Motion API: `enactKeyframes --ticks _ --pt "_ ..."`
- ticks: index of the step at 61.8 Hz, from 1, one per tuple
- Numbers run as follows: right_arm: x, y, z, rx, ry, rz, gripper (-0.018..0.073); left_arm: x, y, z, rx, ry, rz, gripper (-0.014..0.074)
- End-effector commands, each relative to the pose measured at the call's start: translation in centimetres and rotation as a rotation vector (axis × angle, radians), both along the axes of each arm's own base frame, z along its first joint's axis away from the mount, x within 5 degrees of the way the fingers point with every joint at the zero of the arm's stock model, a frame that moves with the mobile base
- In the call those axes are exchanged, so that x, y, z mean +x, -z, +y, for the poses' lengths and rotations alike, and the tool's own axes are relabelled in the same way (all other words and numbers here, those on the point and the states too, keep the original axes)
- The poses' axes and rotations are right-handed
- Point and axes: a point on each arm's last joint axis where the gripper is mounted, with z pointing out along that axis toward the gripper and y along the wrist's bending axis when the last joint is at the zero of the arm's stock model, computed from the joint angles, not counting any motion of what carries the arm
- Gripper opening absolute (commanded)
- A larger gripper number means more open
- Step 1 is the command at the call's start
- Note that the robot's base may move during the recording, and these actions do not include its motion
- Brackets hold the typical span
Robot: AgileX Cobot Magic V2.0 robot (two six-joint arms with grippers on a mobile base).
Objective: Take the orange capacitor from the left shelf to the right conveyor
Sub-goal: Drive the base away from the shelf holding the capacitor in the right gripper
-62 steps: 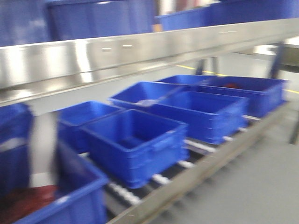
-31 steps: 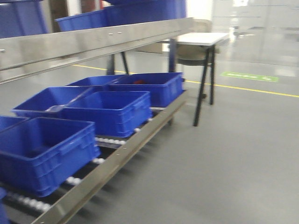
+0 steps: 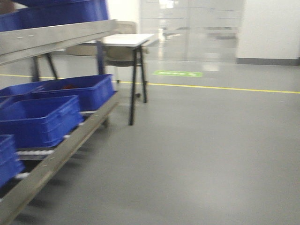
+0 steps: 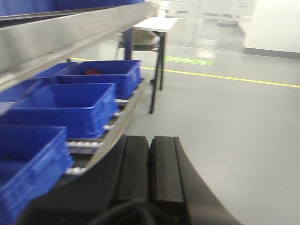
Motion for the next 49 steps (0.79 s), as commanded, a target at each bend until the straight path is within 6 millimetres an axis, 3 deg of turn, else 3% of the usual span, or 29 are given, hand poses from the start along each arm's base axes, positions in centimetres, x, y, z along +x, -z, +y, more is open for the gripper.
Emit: enactKeyframes --ticks 1,49 --pt "-0.09 -1.68 0.04 -0.003 -0.007 -0.103 0.0146 -0.13 -0.99 0.04 -0.015 -0.002 -0.101 -0.0127" --pt "-0.09 -1.68 0.04 -0.003 -0.007 -0.103 0.0146 -0.13 -0.99 0.04 -0.015 -0.002 -0.101 -0.0127"
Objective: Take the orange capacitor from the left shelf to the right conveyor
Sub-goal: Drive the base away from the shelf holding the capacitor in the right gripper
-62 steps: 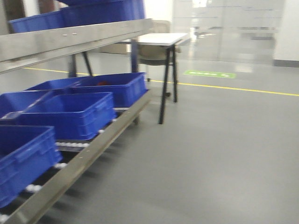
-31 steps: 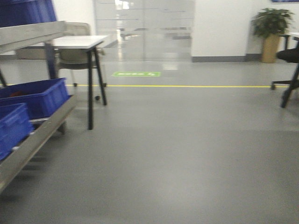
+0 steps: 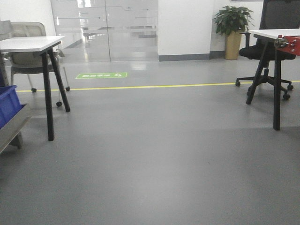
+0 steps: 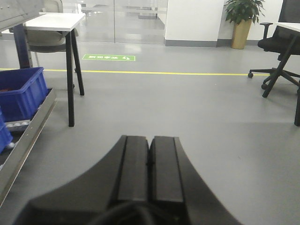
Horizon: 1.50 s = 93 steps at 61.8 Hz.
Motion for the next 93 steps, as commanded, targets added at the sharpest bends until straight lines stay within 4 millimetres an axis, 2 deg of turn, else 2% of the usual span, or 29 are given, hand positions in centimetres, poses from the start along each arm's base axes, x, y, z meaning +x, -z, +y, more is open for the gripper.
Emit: enactKeyframes --ticks 1,93 --pt "-0.06 -1.65 0.04 -0.003 -0.007 -0.101 0.0146 -0.13 -0.99 0.04 -0.015 -0.002 -0.101 -0.0127" --pt "-0.06 -1.65 0.04 -0.003 -0.007 -0.101 0.0146 -0.12 -0.98 0.04 -0.014 -0.002 -0.099 -0.0127"
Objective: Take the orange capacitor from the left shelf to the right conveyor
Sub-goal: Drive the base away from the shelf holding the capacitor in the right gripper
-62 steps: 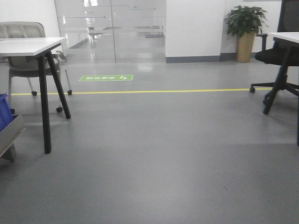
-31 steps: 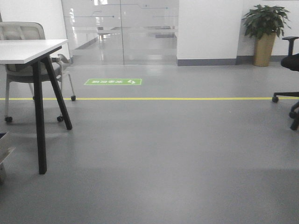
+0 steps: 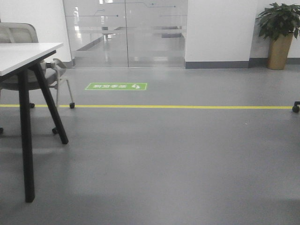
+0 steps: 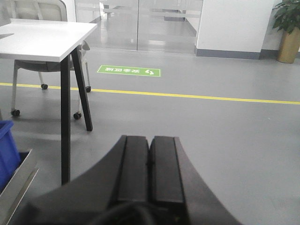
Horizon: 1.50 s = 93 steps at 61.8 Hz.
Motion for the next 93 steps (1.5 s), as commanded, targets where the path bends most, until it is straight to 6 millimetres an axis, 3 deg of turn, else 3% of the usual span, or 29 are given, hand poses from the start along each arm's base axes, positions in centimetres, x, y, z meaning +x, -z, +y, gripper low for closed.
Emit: enactKeyframes --ticks 1,93 --pt "-0.06 -1.65 0.03 -0.004 -0.006 -0.101 0.0146 -0.12 -0.98 0.04 -0.014 -0.002 -0.099 -0.0127" --pt "-0.02 -1.64 0.04 -0.005 -0.006 -0.099 0.0146 -0.1 -0.97 0.03 -0.014 0.0 -0.097 -0.0127"
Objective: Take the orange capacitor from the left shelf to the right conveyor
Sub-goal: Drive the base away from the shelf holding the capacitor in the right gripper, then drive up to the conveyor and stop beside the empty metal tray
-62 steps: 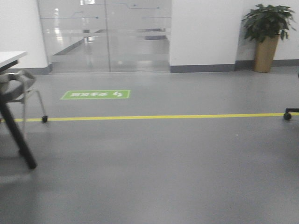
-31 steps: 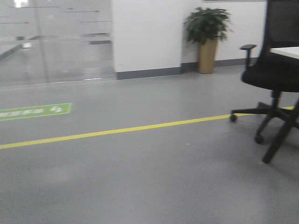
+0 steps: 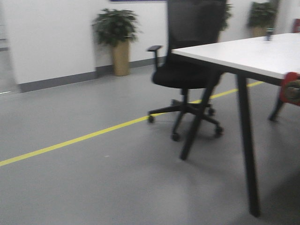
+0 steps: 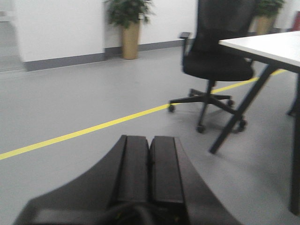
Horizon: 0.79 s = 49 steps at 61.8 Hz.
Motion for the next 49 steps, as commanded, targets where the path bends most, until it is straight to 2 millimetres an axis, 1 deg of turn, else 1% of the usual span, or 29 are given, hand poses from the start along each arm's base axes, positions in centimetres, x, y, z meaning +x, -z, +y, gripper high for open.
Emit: enactKeyframes --ticks 1,49 --pt "-0.02 -1.64 0.04 -0.005 -0.006 -0.099 0.0146 -0.1 -0.97 0.03 -0.014 0.0 -0.097 -0.0127" --pt "-0.02 -1.64 0.04 -0.005 -0.006 -0.099 0.0146 -0.1 -0.97 0.03 -0.014 0.0 -0.097 -0.0127"
